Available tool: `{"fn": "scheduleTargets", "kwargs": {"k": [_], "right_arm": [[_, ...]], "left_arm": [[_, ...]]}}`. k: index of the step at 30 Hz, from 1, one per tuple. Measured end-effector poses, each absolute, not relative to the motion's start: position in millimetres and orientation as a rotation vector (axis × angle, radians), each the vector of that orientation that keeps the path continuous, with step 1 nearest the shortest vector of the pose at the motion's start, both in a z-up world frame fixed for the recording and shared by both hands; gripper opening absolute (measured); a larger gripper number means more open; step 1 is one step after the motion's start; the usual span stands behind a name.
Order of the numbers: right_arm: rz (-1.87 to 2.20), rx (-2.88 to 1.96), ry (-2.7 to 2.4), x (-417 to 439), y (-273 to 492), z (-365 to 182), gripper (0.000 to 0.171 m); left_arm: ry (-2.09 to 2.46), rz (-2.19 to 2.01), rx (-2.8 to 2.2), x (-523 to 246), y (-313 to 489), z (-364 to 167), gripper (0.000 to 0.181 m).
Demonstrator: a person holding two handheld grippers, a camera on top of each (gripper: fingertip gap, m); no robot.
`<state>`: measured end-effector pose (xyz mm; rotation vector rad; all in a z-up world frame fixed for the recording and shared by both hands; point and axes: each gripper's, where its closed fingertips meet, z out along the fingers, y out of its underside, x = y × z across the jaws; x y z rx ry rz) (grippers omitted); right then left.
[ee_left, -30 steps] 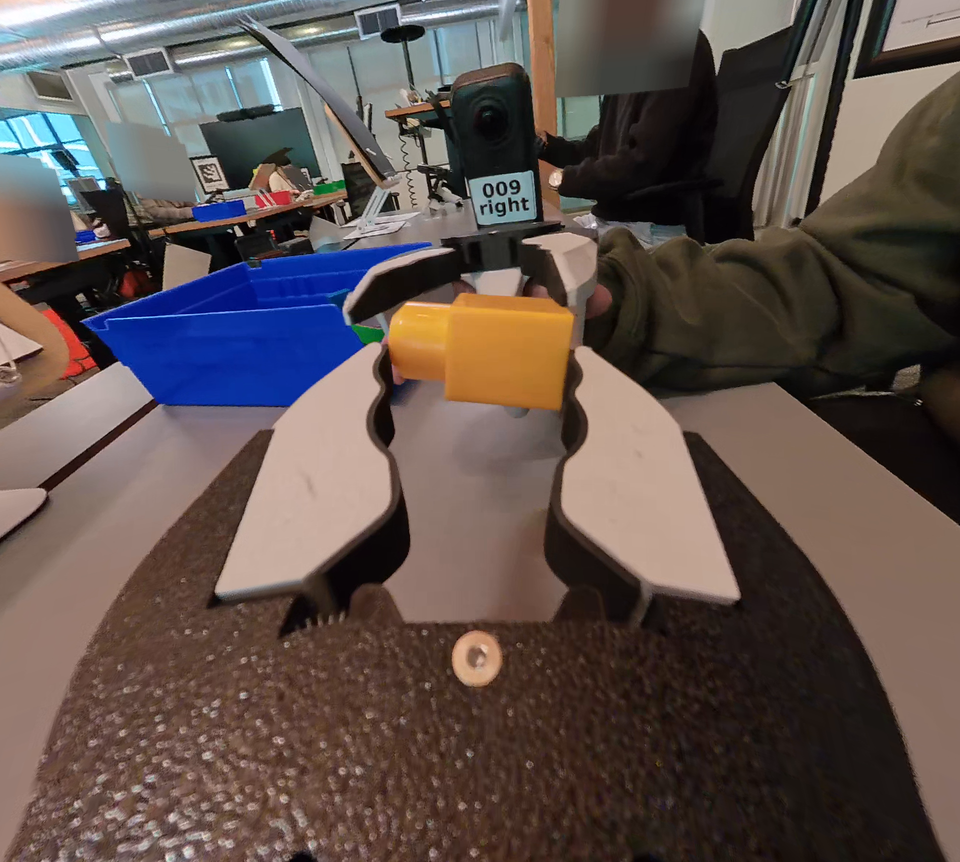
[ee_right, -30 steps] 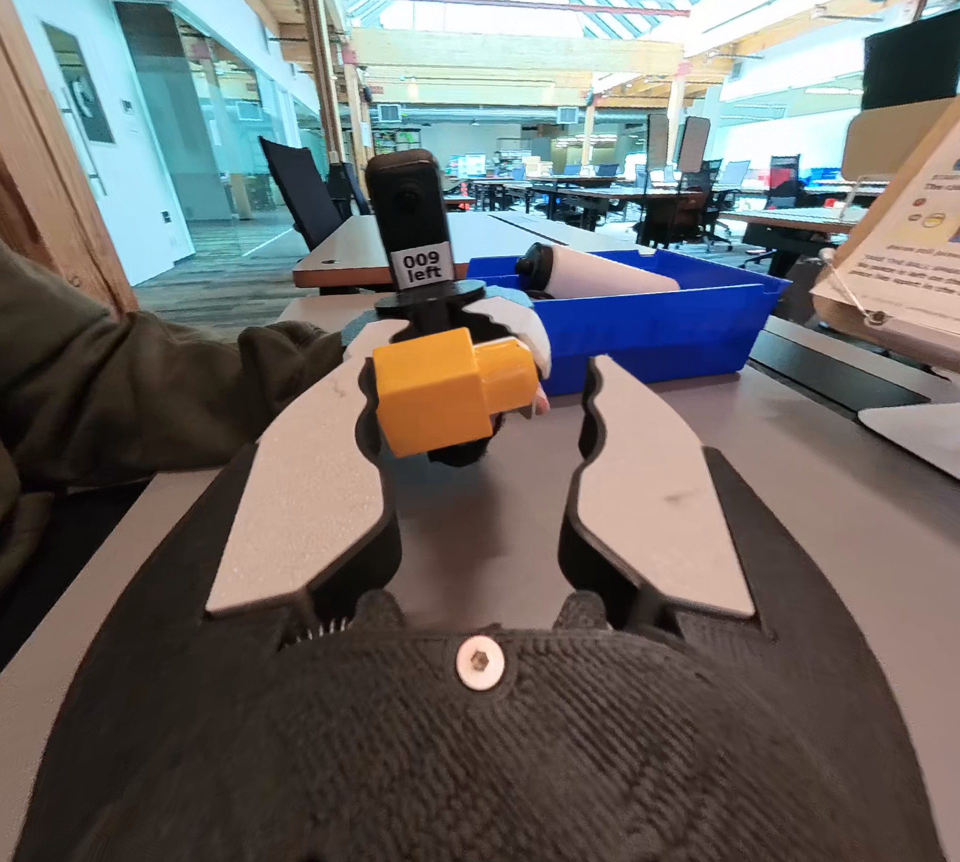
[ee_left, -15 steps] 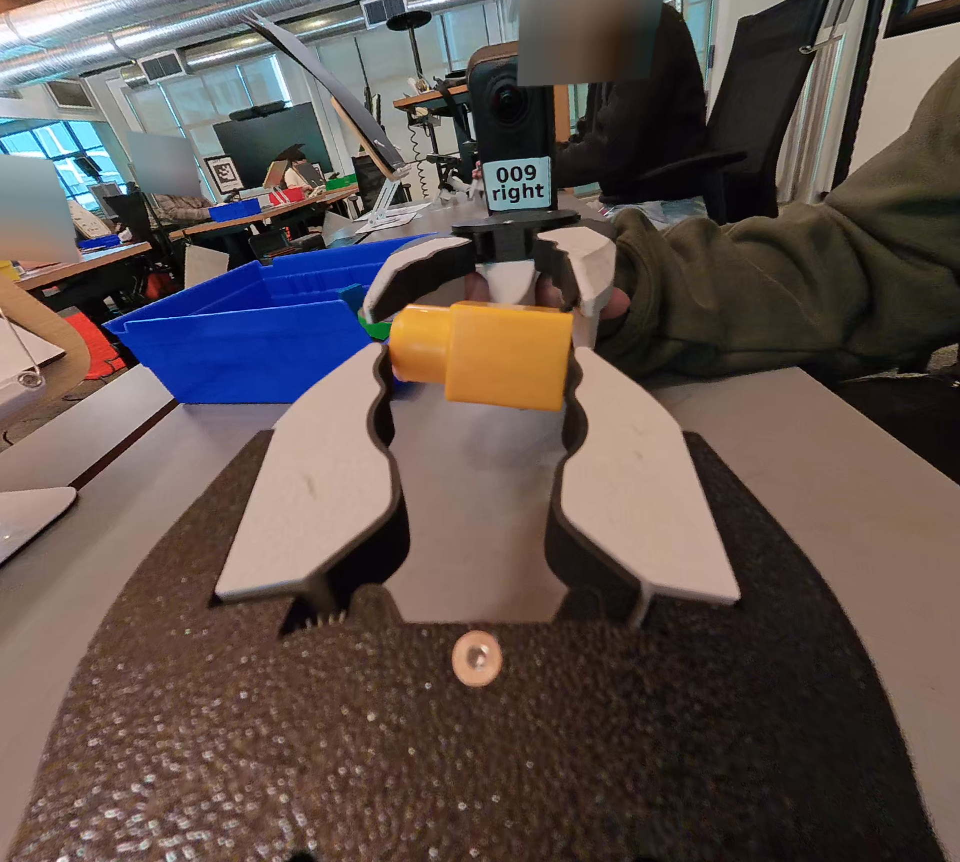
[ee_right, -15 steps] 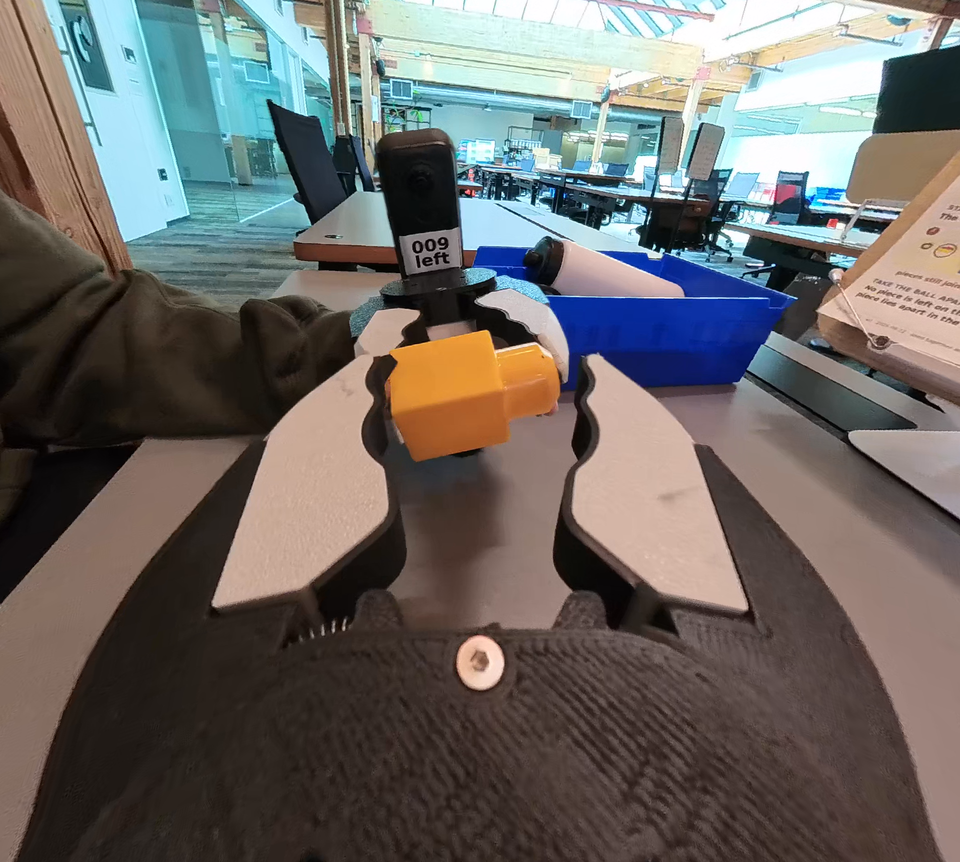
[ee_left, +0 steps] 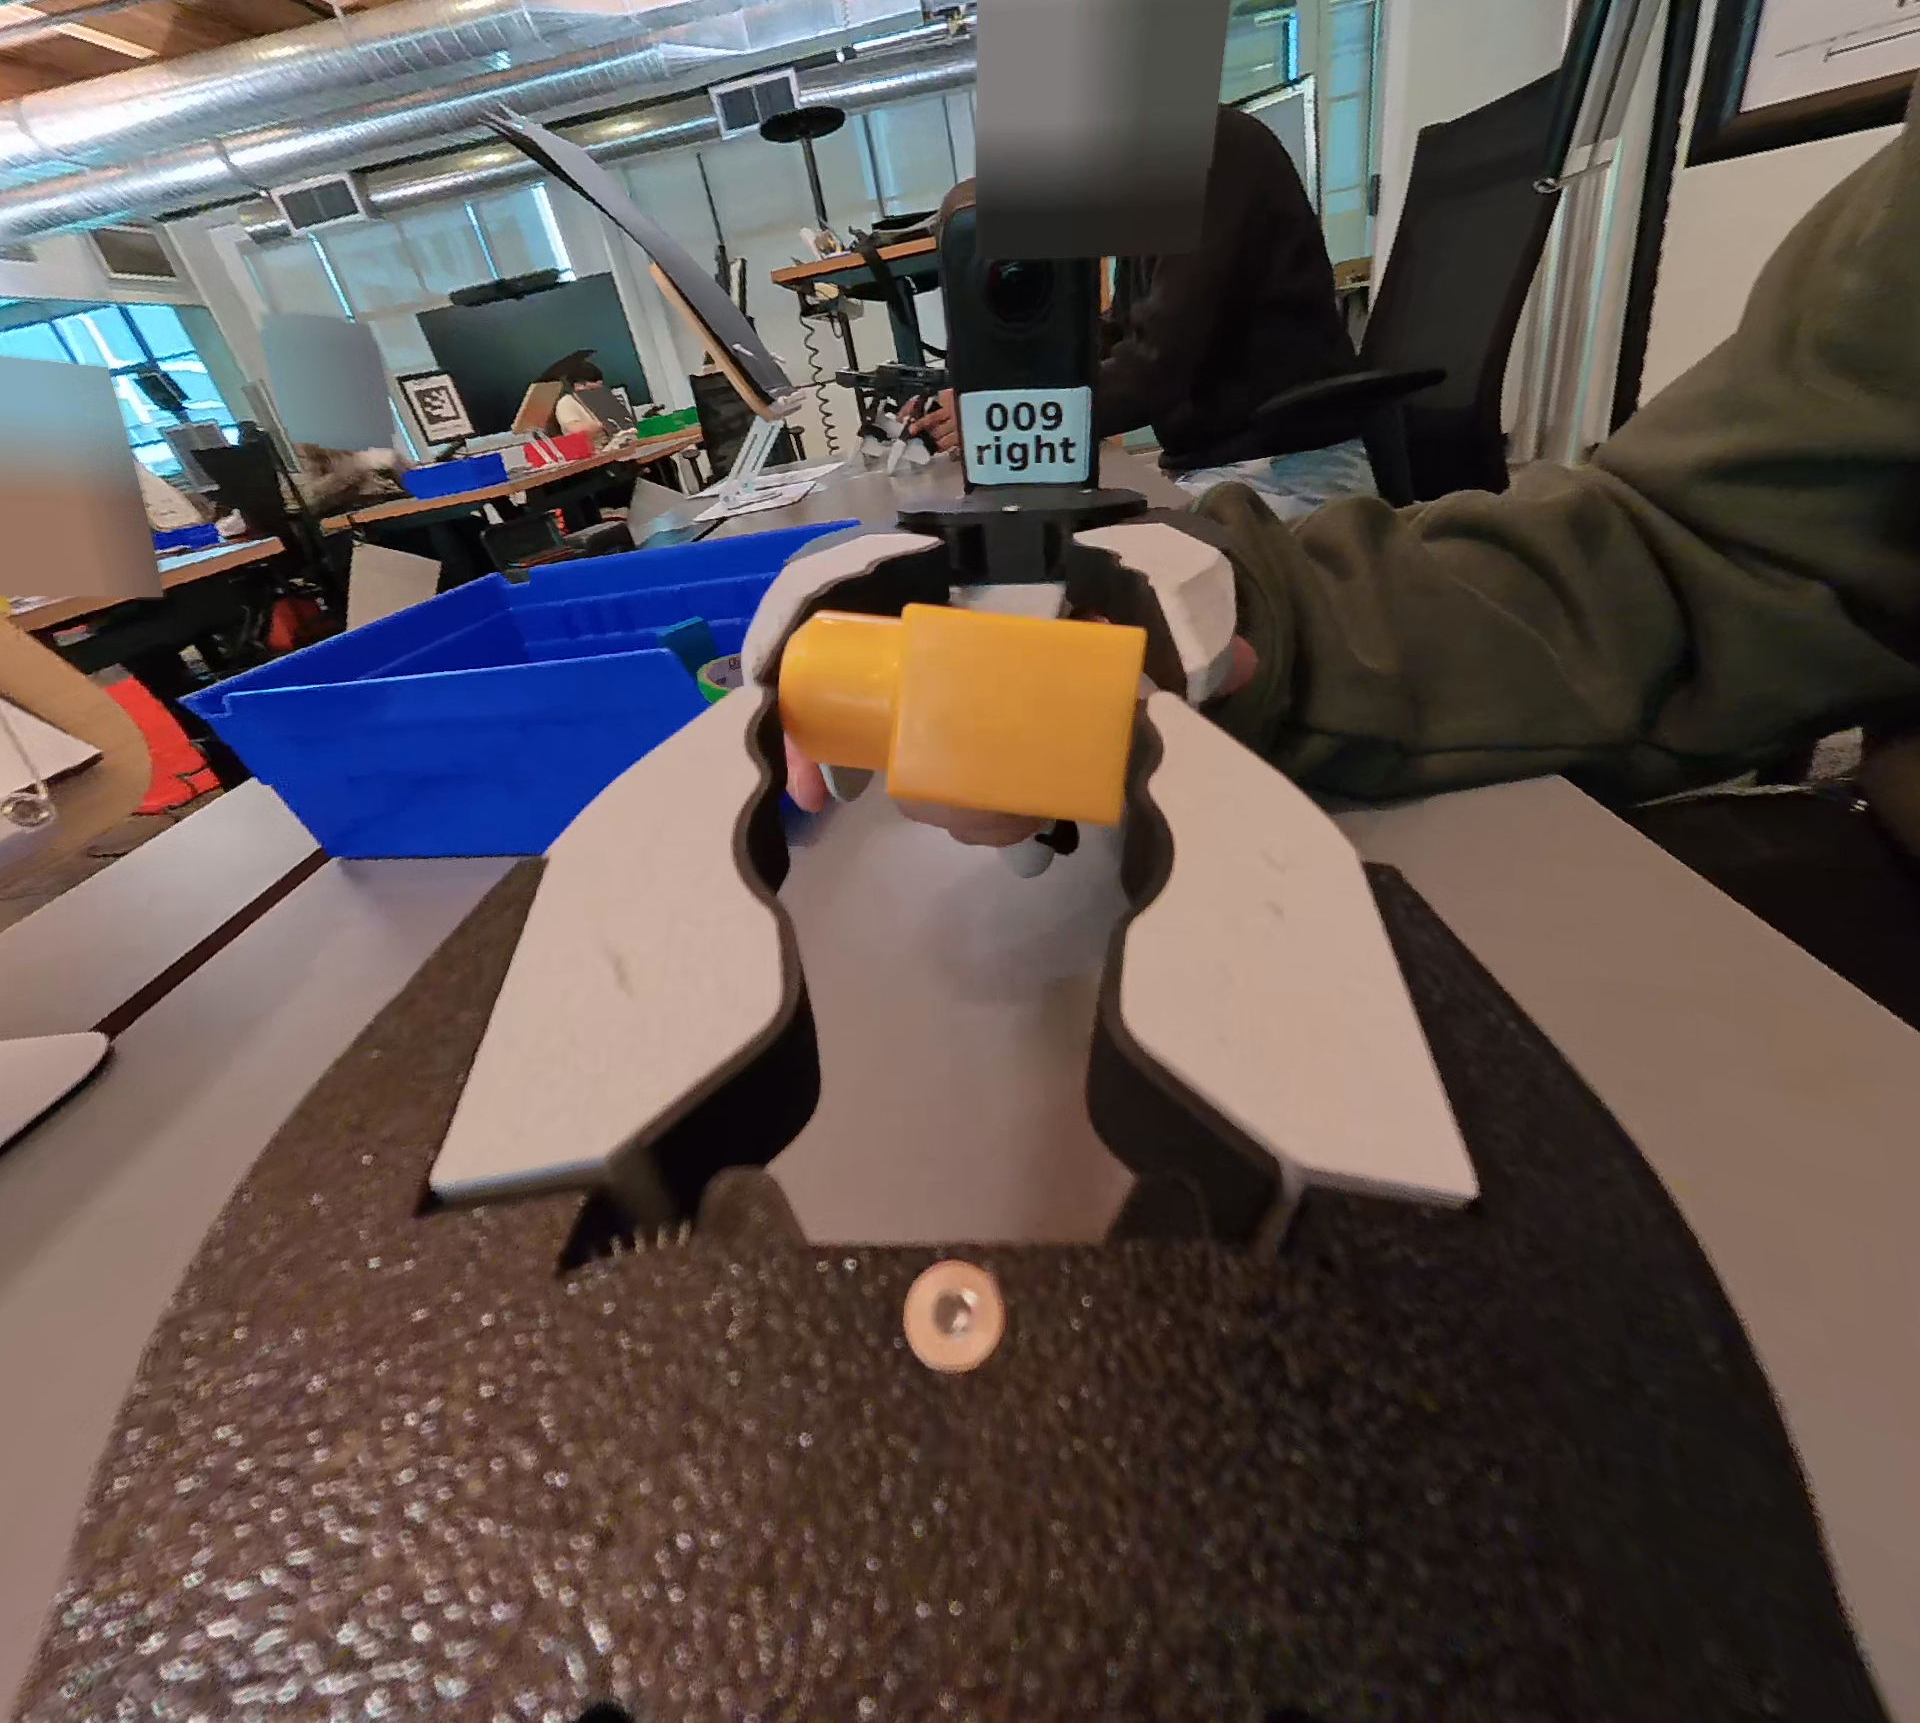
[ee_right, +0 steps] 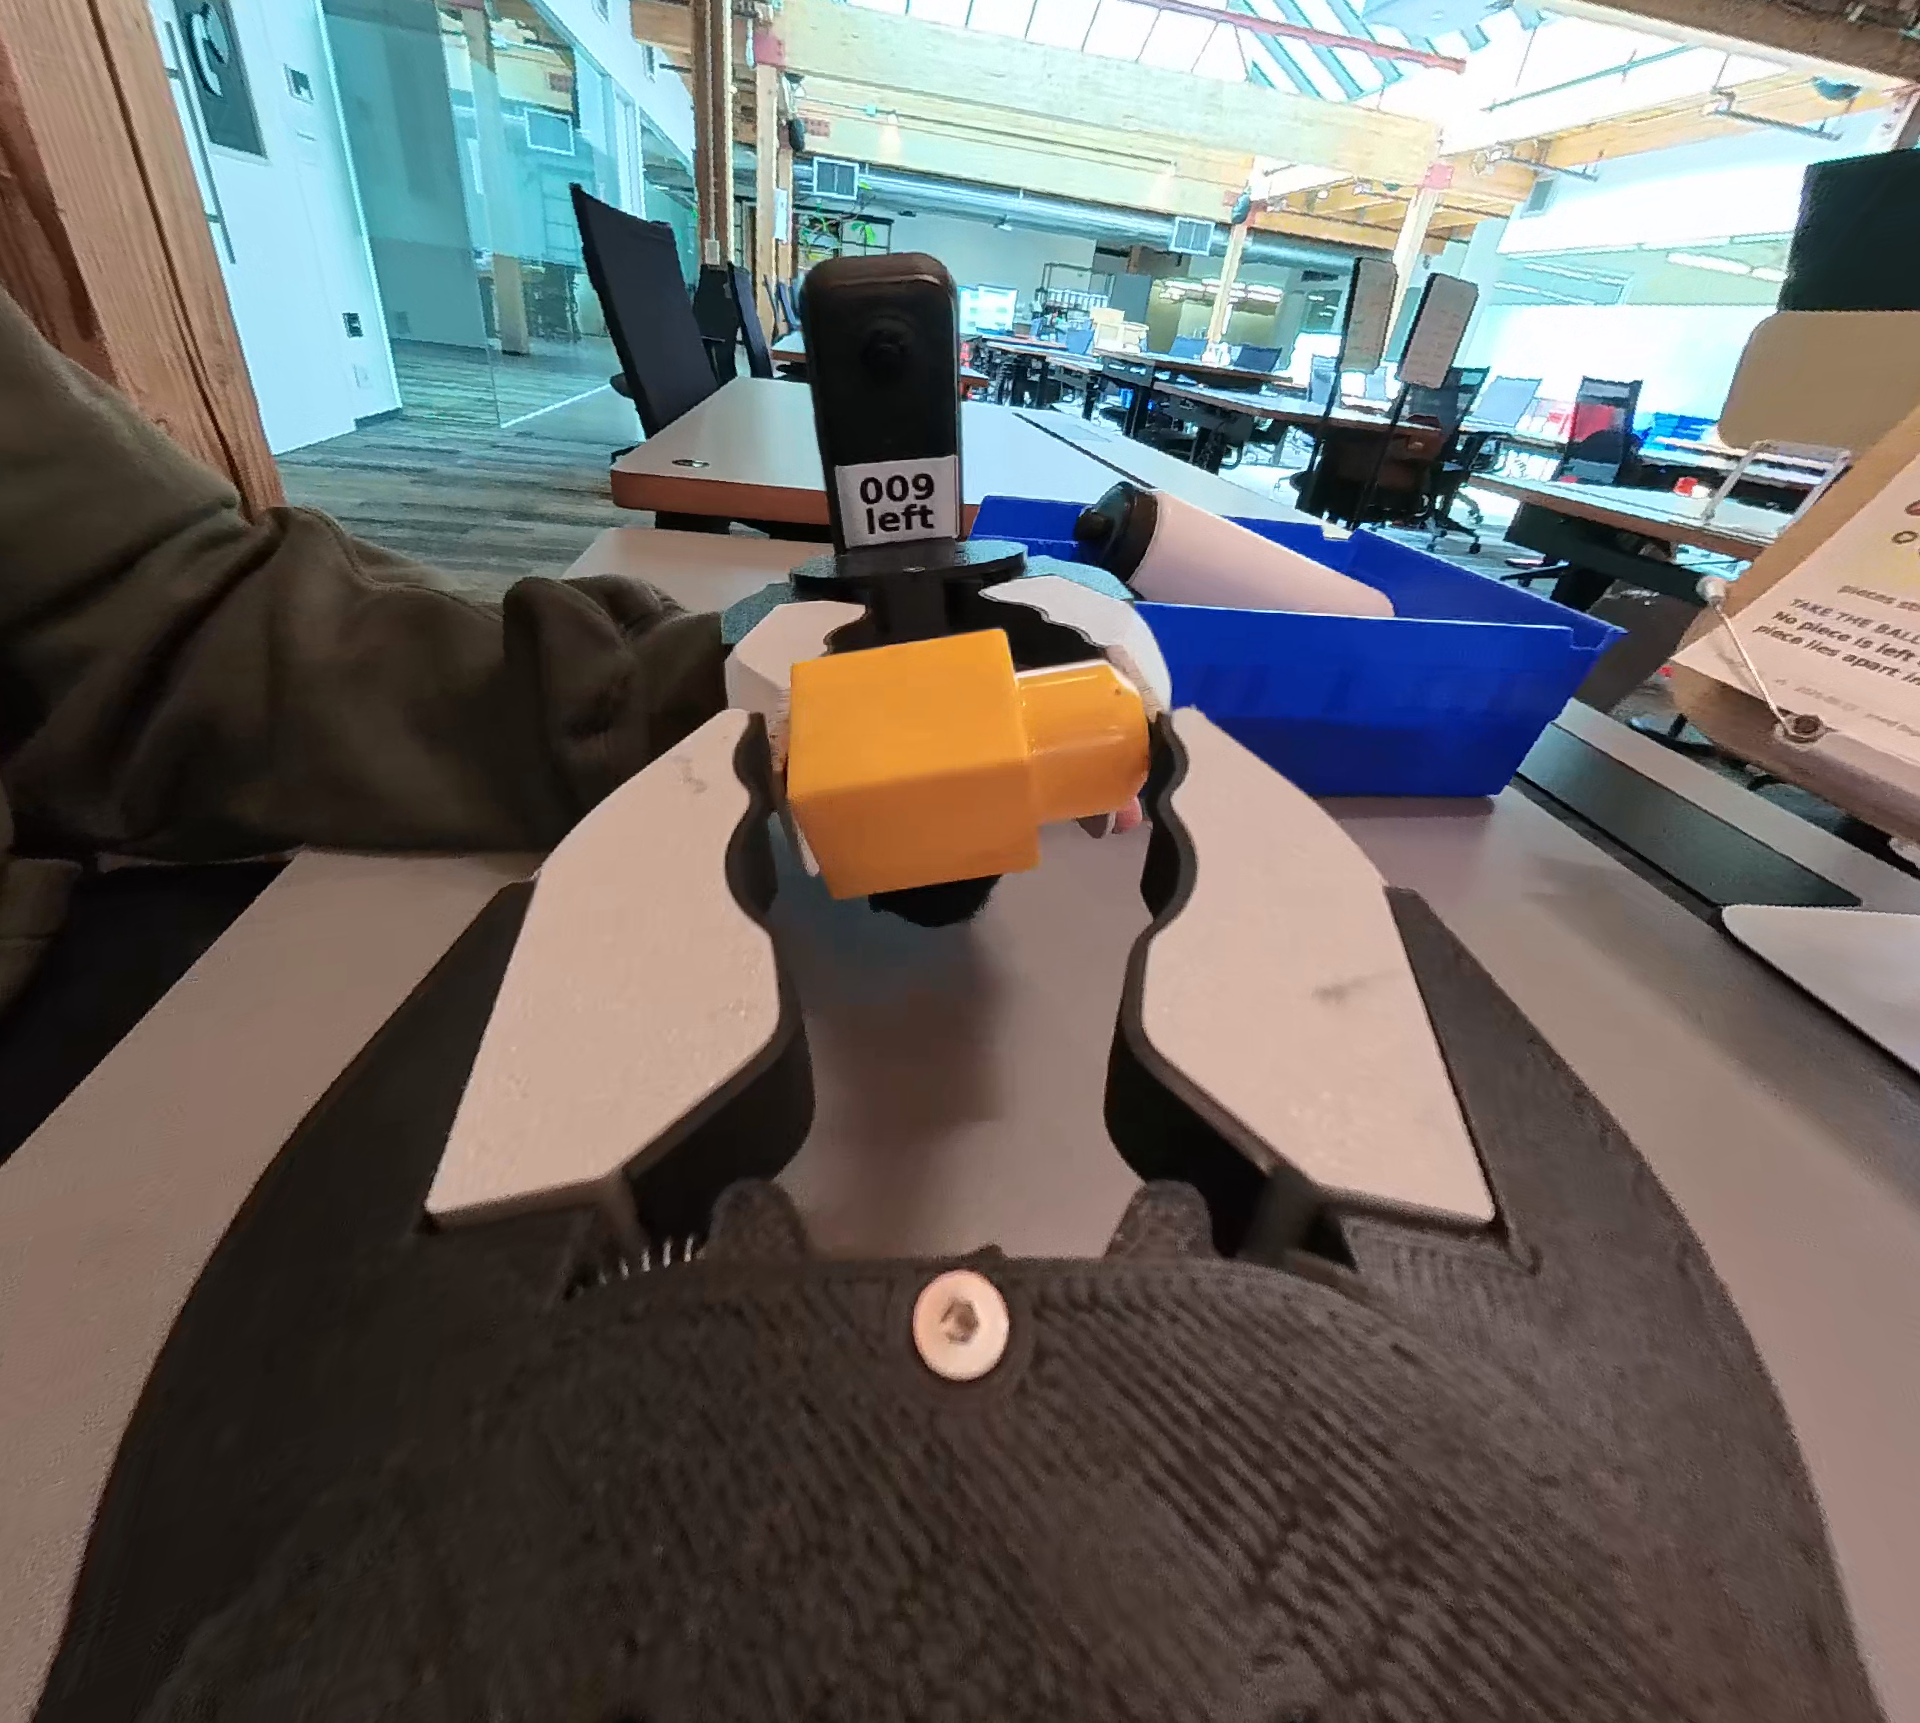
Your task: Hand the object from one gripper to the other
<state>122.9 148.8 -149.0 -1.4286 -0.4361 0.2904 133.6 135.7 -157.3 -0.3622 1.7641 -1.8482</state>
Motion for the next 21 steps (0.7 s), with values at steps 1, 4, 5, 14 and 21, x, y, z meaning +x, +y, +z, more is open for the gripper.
{"fn": "scheduleTargets", "kwargs": {"k": [1,4,5,14,21], "right_arm": [[0.296,-1.433,-0.438,122.7,148.9,-149.1,0.069],[0.278,-1.437,-0.466,123.5,147.6,-148.5,0.066],[0.233,-1.432,-0.470,126.6,147.9,-147.1,0.066],[-0.604,-1.439,-0.800,157.3,153.7,-164.6,0.066],[-0.666,-1.435,-0.935,135.1,164.2,-178.0,0.066]], "left_arm": [[1.767,-1.854,-0.361,133.0,136.1,-157.2,0.062],[1.775,-1.855,-0.361,132.6,135.5,-157.9,0.062],[1.779,-1.855,-0.398,134.9,136.7,-159.1,0.061],[1.808,-2.111,-1.043,157.6,161.2,-176.0,0.069],[2.023,-2.057,-0.949,144.5,141.9,-192.9,0.040]]}}
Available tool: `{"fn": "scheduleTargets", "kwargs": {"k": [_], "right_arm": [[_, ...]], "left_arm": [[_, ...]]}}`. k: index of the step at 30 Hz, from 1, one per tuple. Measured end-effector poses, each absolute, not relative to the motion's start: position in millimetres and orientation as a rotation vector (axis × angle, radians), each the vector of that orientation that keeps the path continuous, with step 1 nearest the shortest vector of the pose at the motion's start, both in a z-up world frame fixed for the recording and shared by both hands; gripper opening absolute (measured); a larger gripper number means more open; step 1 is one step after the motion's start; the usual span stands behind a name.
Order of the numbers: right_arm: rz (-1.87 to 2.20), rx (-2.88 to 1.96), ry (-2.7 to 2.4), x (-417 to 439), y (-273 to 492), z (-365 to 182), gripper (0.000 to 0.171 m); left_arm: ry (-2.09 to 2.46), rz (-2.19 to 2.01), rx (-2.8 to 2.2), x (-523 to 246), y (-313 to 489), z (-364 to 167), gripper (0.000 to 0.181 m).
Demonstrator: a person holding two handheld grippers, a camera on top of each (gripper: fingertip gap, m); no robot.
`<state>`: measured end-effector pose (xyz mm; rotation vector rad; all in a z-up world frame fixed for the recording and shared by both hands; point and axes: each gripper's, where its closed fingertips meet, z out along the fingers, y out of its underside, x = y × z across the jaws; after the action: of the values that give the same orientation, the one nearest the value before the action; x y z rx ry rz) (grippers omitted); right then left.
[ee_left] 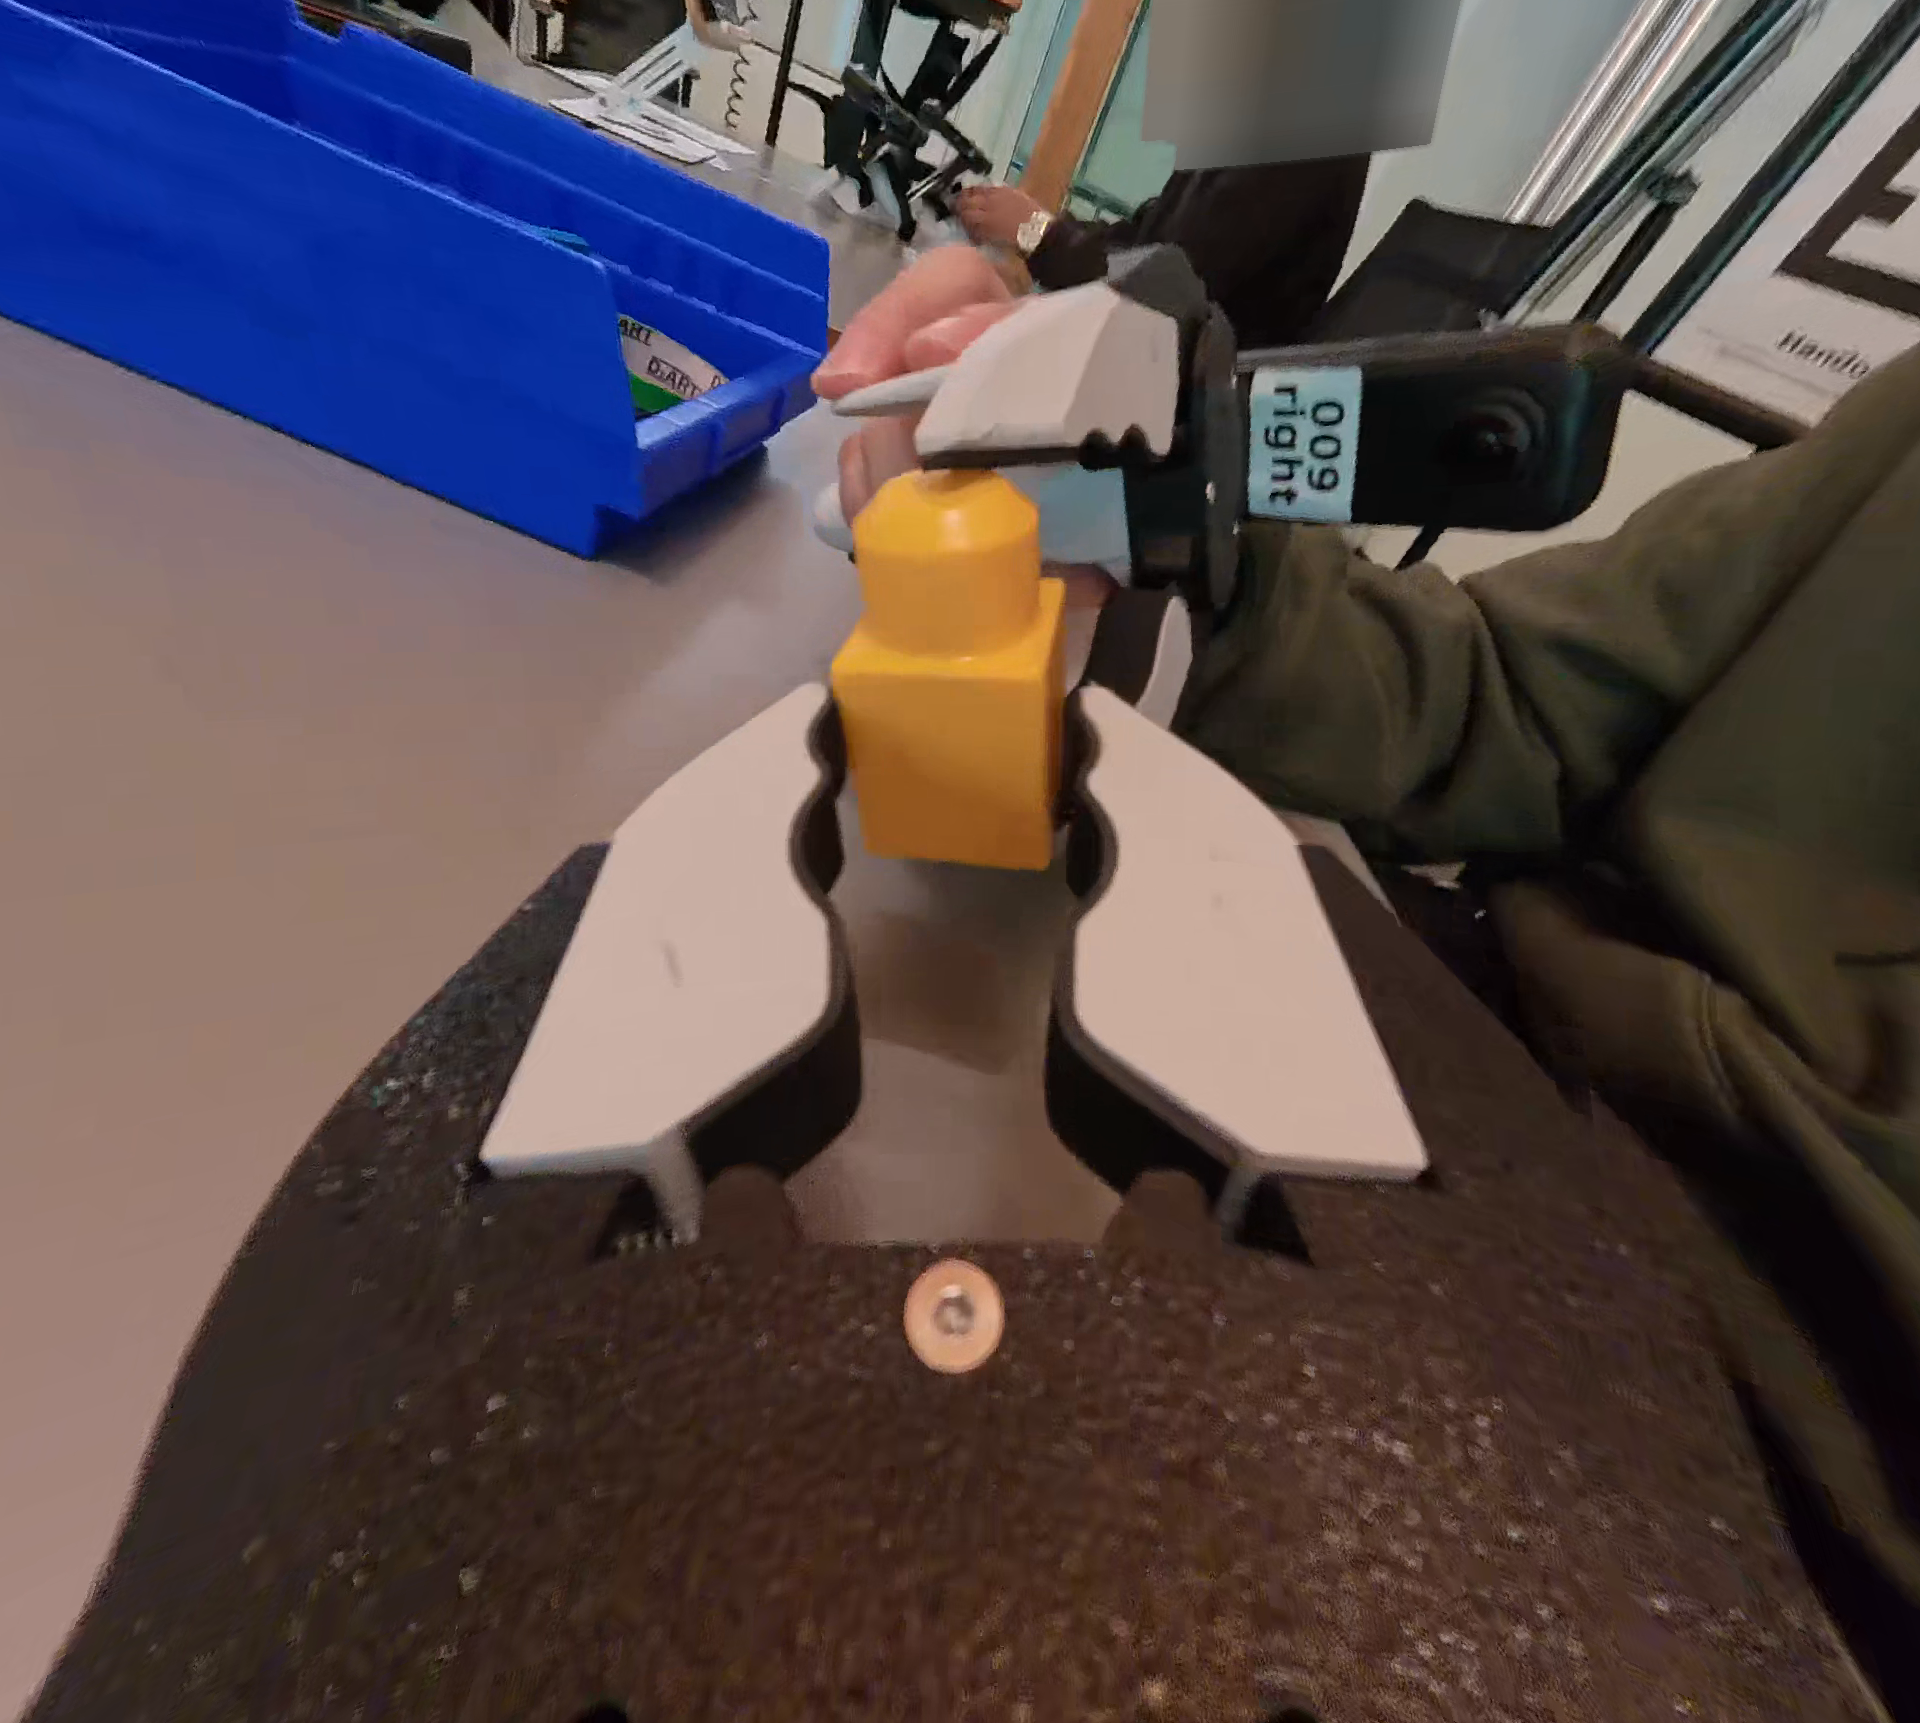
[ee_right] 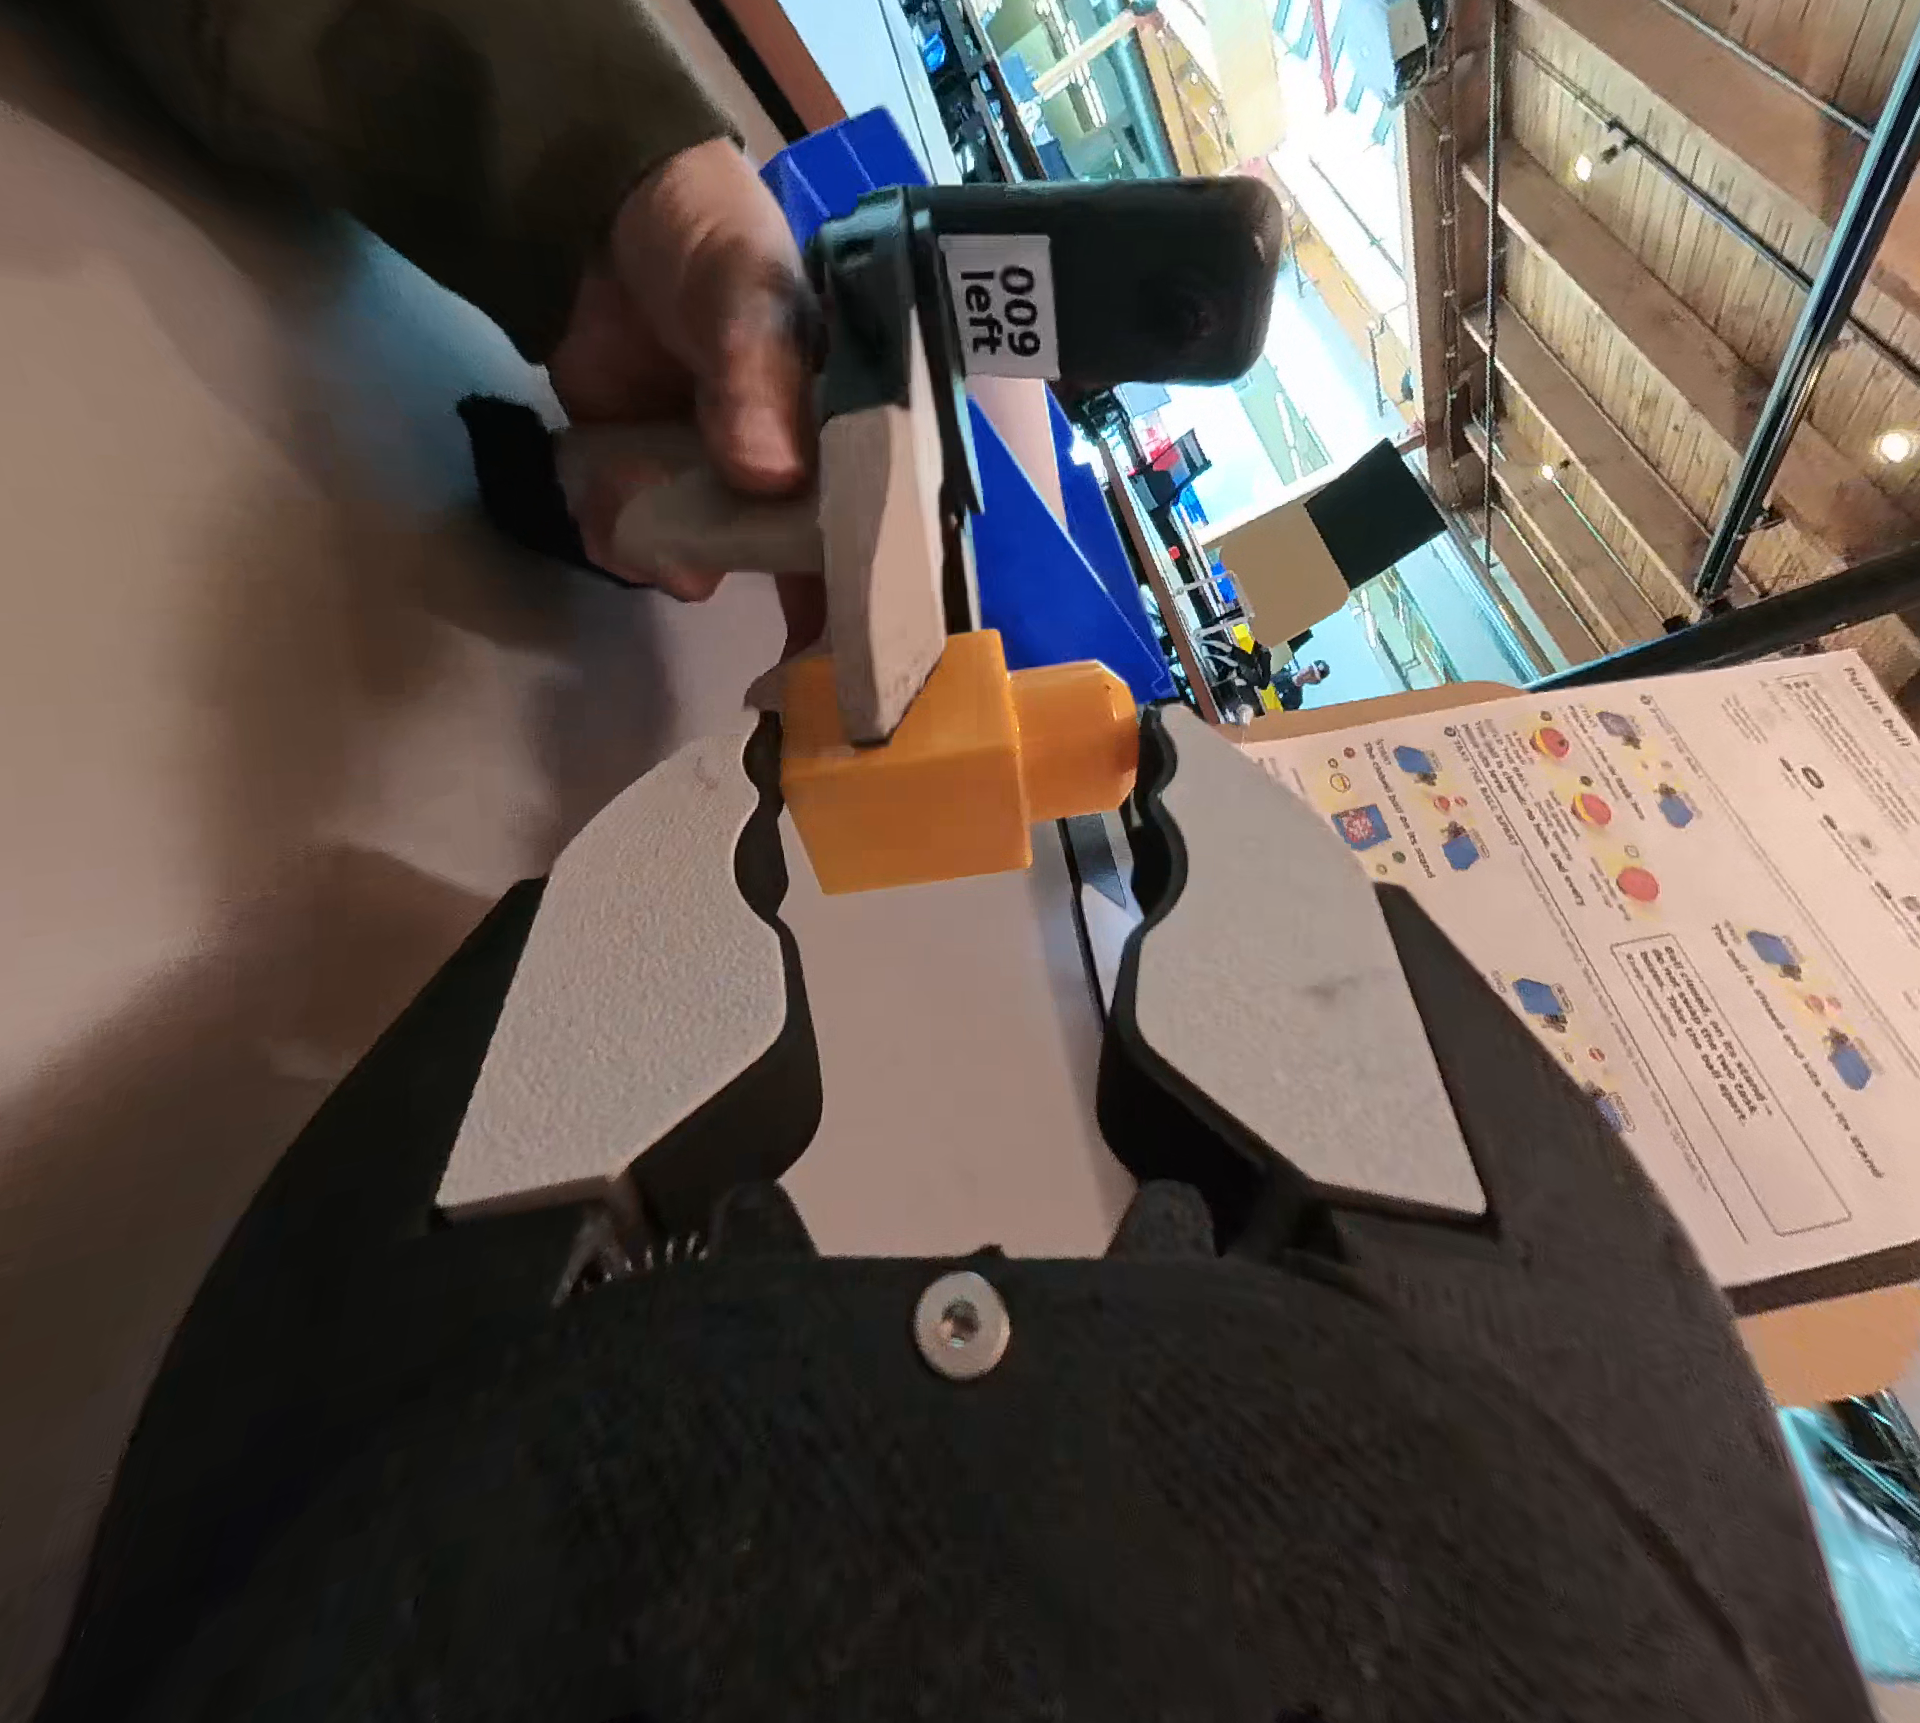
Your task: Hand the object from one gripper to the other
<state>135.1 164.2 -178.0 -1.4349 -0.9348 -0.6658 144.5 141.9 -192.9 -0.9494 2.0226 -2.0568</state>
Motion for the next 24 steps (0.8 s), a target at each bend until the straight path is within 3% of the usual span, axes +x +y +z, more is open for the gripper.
{"fn": "scheduleTargets", "kwargs": {"k": [5,9,13,15,17,21,24], "right_arm": [[-0.568,-1.488,-0.839,139.5,164.0,-179.3,0.069],[-0.109,-1.469,-0.573,132.7,155.5,-156.1,0.074],[0.182,-1.352,-0.371,139.5,144.3,-127.6,0.048],[0.242,-1.418,-0.400,134.8,144.4,-137.9,0.048],[0.254,-1.502,-0.436,130.4,147.0,-152.3,0.059],[0.346,-1.509,-0.537,110.3,141.7,-158.5,0.033],[0.382,-1.526,-0.581,102.5,140.4,-162.9,0.029]], "left_arm": [[2.011,-1.967,-0.933,149.8,146.8,-195.5,0.037],[1.943,-1.818,-0.715,149.1,153.1,-188.1,0.036],[1.998,-1.744,-0.608,143.7,148.2,-192.5,0.036],[2.041,-1.753,-0.562,138.4,141.4,-194.6,0.036],[2.080,-1.776,-0.508,131.5,134.3,-195.5,0.036],[2.133,-1.819,-0.418,119.4,124.9,-195.0,0.036],[2.154,-1.834,-0.387,115.0,122.5,-196.9,0.036]]}}
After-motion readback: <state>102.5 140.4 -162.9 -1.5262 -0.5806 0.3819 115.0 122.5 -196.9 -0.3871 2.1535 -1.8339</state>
